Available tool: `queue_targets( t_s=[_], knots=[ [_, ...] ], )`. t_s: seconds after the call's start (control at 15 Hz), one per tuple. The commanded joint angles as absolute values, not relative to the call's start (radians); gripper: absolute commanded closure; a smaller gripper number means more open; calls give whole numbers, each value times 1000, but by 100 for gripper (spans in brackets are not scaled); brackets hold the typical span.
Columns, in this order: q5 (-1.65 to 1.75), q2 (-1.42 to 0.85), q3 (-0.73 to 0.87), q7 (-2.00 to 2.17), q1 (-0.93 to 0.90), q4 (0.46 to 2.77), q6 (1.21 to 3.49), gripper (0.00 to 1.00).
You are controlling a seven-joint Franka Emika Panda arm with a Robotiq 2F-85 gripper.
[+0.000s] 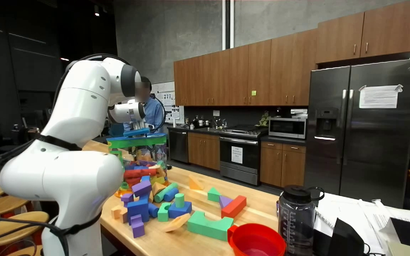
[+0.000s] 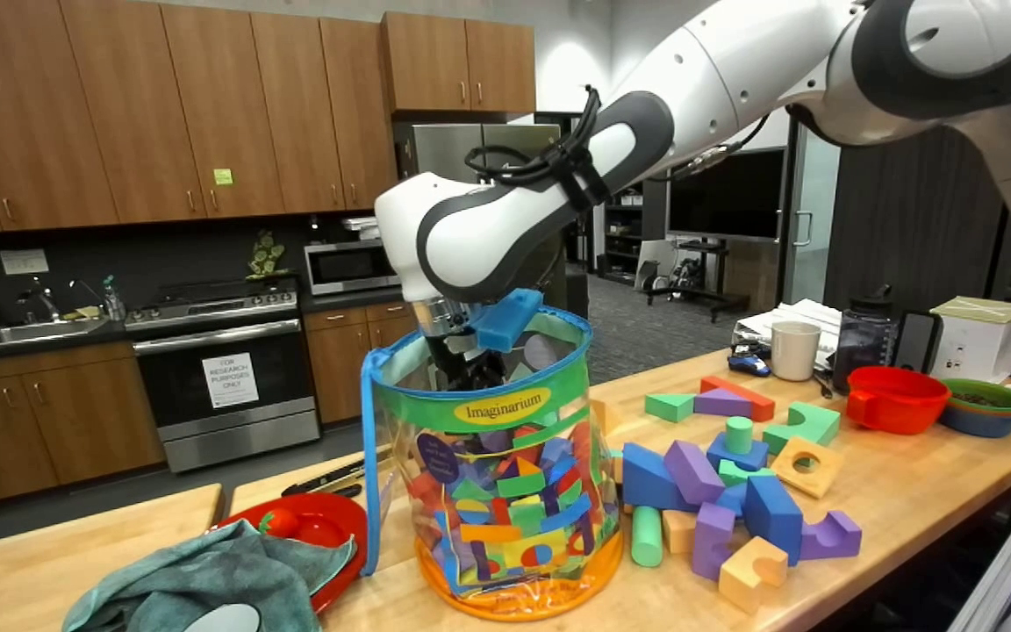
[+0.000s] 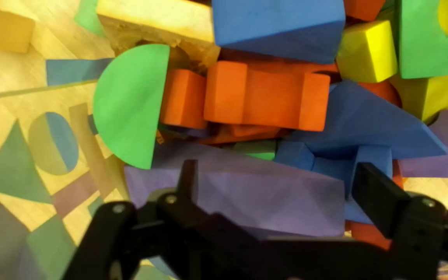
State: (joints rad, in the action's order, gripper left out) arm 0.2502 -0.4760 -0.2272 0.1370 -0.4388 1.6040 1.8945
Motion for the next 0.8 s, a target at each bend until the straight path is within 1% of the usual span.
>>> queue_targets(
  t_s=[0.0,0.73],
  knots=[
    [255,-472,-226,122,-442,1601,1862,0],
    [309,-496,-233,78,-472,1580,1822,0]
  ],
)
